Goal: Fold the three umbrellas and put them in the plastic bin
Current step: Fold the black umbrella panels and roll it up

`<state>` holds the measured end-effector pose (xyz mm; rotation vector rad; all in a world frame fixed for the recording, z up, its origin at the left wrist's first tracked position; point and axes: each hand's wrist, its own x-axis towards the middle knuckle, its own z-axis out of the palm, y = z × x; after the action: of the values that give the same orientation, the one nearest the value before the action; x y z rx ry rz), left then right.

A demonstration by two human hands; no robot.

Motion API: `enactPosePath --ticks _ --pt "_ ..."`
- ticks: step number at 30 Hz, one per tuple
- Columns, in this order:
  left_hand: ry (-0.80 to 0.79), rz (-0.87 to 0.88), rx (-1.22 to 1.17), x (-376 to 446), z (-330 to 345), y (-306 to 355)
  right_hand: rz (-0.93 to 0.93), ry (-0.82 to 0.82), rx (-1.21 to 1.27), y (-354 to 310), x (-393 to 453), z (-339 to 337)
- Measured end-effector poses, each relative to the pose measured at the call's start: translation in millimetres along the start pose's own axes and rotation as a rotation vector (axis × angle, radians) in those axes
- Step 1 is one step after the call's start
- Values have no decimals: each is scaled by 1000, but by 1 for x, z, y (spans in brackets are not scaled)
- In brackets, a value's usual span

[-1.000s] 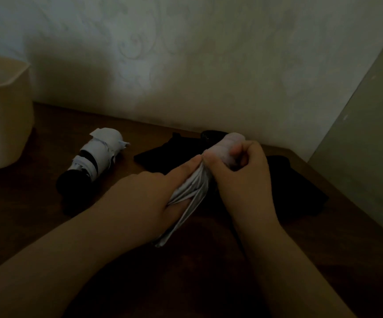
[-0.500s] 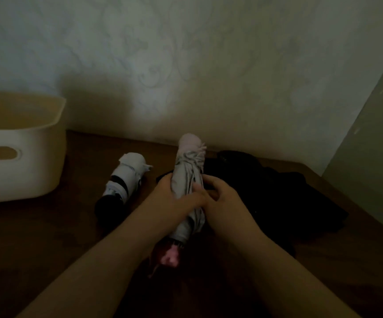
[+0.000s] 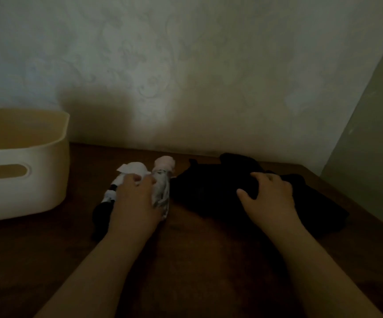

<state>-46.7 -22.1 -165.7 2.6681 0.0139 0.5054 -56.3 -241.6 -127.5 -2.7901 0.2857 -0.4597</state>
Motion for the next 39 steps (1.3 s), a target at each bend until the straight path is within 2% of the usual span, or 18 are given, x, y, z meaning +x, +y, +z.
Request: enactPosePath --ticks 2,5,12,15,18,21,24,26,30,33,36,37,39 --pt "135 -28 133 -5 -1 2 119 -91 -88 16 3 7" --pt "173 1 249 -5 4 1 199 -241 -39 28 7 16" --pt "219 197 141 -7 8 14 273 -296 171 52 19 6" --pt "166 270 60 -17 10 25 281 -299 189 54 21 5" --pt "115 217 -116 -28 11 38 309 -309 385 59 26 9" --pt "40 116 -255 -31 12 55 286 -235 647 62 27 12" --pt "-225 -48 -380 -22 8 71 189 -142 857 55 21 5" --pt "-334 -130 -547 -15 3 85 101 -91 981 50 16 1" --pt "-345 -229 -720 -3 14 101 6 2 1157 33 4 0" --pt "-338 -204 -821 -11 38 95 -45 80 1218 21 -2 9" --pt "-221 -410 -997 -9 38 92 -26 88 1269 13 -3 18" --pt "-228 -450 -1060 -7 37 94 -23 85 1280 12 -4 19" --pt "-396 -478 -1264 -9 29 96 -27 103 1294 11 -6 20"
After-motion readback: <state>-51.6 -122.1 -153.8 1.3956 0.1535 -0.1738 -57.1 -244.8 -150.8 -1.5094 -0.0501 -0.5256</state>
